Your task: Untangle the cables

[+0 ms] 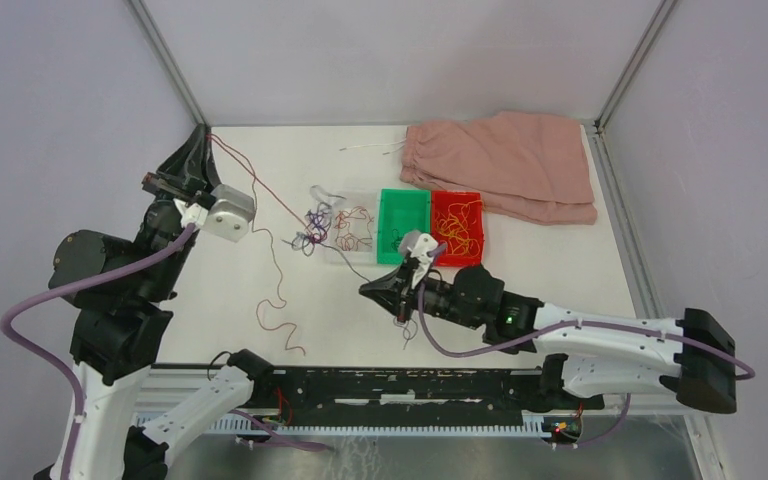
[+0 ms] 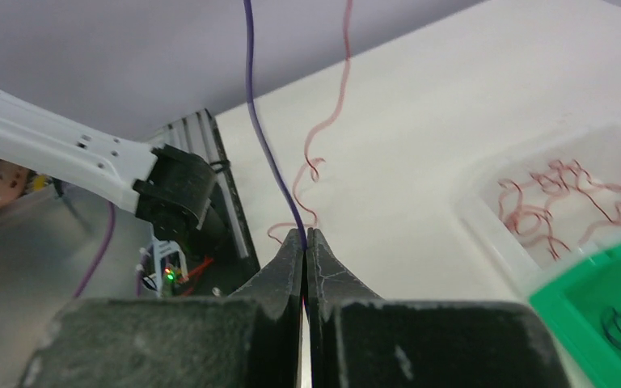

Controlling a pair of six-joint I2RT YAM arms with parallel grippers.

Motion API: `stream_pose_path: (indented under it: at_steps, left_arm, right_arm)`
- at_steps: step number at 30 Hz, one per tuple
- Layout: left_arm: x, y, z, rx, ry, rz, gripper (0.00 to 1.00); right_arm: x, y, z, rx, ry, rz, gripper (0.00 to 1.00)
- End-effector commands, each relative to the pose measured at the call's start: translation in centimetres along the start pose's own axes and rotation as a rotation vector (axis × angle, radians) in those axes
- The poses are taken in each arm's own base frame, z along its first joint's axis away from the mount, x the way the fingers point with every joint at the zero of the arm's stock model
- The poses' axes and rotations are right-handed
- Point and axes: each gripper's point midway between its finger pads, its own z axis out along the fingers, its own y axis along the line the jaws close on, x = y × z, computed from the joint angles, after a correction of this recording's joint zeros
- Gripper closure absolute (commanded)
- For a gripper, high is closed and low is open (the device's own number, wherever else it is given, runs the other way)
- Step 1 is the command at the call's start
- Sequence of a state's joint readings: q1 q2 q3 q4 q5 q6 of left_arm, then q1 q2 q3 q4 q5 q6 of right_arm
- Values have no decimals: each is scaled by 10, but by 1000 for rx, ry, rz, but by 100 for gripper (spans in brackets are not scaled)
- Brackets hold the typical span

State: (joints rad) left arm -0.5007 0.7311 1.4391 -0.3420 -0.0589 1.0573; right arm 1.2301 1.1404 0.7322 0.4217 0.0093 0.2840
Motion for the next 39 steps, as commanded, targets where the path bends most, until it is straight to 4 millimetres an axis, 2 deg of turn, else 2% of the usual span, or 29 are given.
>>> stream_pose_path:
  at_steps: [1,7,11,14,16,19,26,30,34,39]
  left_arm:
    - [-10,51,-7,-176,2,17,97]
    - [0,21,-8,-69,24,17,97]
    - [3,23,-9,-89,35,34,97]
    - [1,18,-8,-64,20,31,97]
    - [1,13,-10,-40,15,29,97]
    - [4,-2,-14,20,16,21,97]
    - [5,-27,-26,119,-5,-2,97]
    - [0,-34,-31,153,-30,-9,97]
    - [-3,-39,-35,182,-48,-24,97]
    - [-5,-40,-37,191,-58,-36,97]
  right_arm:
    - [25,-43,-36,175,57,14,99]
    - [7,-76,-75,283,-1,47,100]
    - [10,-89,-91,339,12,51,99]
    - [10,-90,-93,344,29,43,99]
    - [4,-88,-90,334,34,36,99]
    - [-22,-89,-83,348,16,2,100]
    - [-84,-121,-63,468,-3,-88,99]
    - [-102,-147,-41,493,-15,-83,99]
    - [-109,-175,-20,501,-23,-83,99]
    - [-95,-212,2,533,38,-154,100]
